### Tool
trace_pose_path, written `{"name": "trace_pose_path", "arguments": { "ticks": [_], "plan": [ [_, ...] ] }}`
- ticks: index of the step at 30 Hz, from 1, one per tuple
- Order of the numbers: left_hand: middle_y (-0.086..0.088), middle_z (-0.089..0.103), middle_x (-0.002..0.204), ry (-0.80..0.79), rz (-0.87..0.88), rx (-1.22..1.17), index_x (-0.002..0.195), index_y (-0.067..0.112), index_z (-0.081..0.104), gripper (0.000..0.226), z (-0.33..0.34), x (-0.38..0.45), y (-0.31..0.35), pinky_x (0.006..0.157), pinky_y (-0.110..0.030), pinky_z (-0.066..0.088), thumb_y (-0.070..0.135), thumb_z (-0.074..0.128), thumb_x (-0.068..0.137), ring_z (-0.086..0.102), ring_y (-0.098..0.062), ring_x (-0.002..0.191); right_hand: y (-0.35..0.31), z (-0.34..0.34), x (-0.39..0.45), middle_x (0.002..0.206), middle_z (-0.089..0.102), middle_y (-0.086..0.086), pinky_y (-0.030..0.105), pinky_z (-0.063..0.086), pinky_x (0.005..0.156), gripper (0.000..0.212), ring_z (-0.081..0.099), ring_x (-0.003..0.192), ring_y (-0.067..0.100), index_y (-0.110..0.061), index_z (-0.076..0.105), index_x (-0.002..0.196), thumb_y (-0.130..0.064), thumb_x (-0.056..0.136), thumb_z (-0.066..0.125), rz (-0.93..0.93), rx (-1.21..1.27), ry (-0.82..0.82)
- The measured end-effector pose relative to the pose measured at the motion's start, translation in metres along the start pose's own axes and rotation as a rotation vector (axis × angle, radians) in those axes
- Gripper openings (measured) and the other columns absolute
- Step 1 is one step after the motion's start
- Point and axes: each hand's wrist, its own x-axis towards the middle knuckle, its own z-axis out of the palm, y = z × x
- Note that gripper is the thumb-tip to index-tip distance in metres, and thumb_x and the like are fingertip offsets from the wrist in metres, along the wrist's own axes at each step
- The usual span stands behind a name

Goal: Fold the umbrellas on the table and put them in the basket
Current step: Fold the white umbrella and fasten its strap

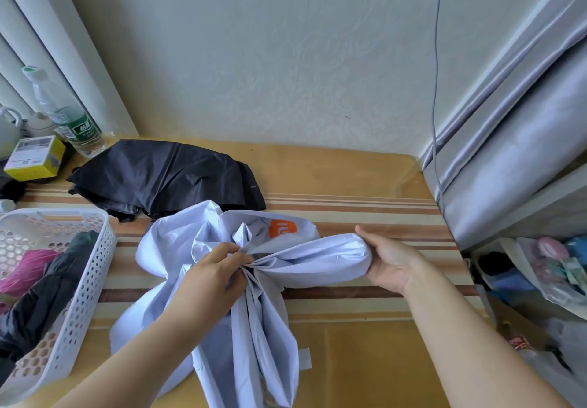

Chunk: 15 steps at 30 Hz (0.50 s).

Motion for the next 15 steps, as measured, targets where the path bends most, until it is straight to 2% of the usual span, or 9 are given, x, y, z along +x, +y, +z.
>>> {"name": "trace_pose_path", "arguments": {
  "ticks": [2,3,5,7,8,10,12,13,15],
  "plan": [
    [0.006,0.059,0.099,-0.017,0.002,0.002,0.1,0.029,0.054,0.024,0.001,0.0,0.002,0.049,-0.025,0.05,0.026,0.043,0.079,0.06,-0.016,0.062,-0.002,-0.005,-0.005,0.104,0.071,0.015,0.041,0.054,0.085,0.031,0.068,0.097,0.027,-0.001,0.068,0.108,-0.026,0.09,0.062,0.026,-0.039,-0.086],
    [0.003,0.061,0.099,-0.027,0.008,-0.006,0.101,0.029,0.055,0.024,0.001,0.0,0.004,0.052,-0.024,0.05,0.027,0.043,0.08,0.06,-0.016,0.064,-0.002,-0.007,-0.007,0.104,0.071,0.015,0.041,0.054,0.084,0.029,0.068,0.095,0.027,-0.002,0.069,0.107,-0.023,0.088,0.063,0.022,-0.051,-0.13],
    [0.004,0.06,0.1,-0.047,0.022,-0.016,0.102,0.03,0.057,0.024,0.003,-0.002,0.005,0.058,-0.02,0.047,0.028,0.044,0.082,0.058,-0.014,0.068,0.0,-0.009,-0.004,0.086,0.071,0.011,0.032,0.058,0.069,0.018,0.069,0.076,0.02,-0.003,0.07,0.094,-0.015,0.092,0.057,-0.039,0.005,-0.132],
    [0.009,0.055,0.101,-0.063,0.026,-0.024,0.102,0.029,0.058,0.025,0.003,-0.003,0.006,0.06,-0.013,0.04,0.026,0.045,0.081,0.051,-0.008,0.067,0.003,-0.01,0.004,0.072,0.062,0.008,0.023,0.055,0.054,0.019,0.065,0.058,0.013,-0.007,0.059,0.082,-0.008,0.097,0.049,-0.118,0.096,-0.014],
    [0.011,0.053,0.1,-0.073,0.032,-0.027,0.101,0.029,0.058,0.025,0.003,-0.002,0.006,0.06,-0.01,0.037,0.026,0.045,0.08,0.048,-0.008,0.068,0.004,-0.012,0.009,0.07,0.056,0.008,0.024,0.053,0.052,0.02,0.063,0.054,0.013,-0.009,0.054,0.079,-0.006,0.098,0.049,-0.132,0.125,0.063],
    [0.011,0.055,0.099,-0.089,0.066,-0.017,0.1,0.028,0.059,0.026,0.004,-0.003,0.007,0.063,-0.009,0.034,0.023,0.045,0.079,0.047,-0.008,0.071,0.002,-0.017,0.015,0.077,0.056,0.01,0.032,0.052,0.058,0.013,0.061,0.063,0.021,-0.009,0.053,0.084,-0.01,0.097,0.054,-0.074,0.121,0.168],
    [0.01,0.057,0.097,-0.087,0.084,-0.003,0.096,0.023,0.065,0.028,0.005,-0.004,0.008,0.065,-0.009,0.034,0.021,0.045,0.077,0.05,-0.008,0.073,-0.004,-0.023,0.016,0.085,0.062,0.015,0.04,0.049,0.069,0.018,0.06,0.076,0.029,-0.003,0.057,0.088,-0.019,0.096,0.058,0.008,0.059,0.222],
    [0.011,0.056,0.097,-0.076,0.072,-0.01,0.094,0.019,0.068,0.029,0.005,-0.004,0.008,0.065,-0.008,0.033,0.021,0.045,0.076,0.05,-0.008,0.073,-0.007,-0.025,0.016,0.09,0.065,0.017,0.042,0.049,0.074,0.023,0.061,0.081,0.031,-0.001,0.059,0.092,-0.024,0.096,0.059,0.005,-0.001,0.258],
    [0.013,0.053,0.098,-0.049,0.029,-0.04,0.092,0.013,0.07,0.031,0.005,-0.004,0.005,0.064,-0.008,0.036,0.022,0.045,0.076,0.049,-0.007,0.072,-0.013,-0.03,0.018,0.109,0.065,0.015,0.045,0.05,0.09,0.034,0.061,0.1,0.032,-0.003,0.059,0.113,-0.033,0.097,0.056,-0.114,-0.216,0.377]
  ]
}}
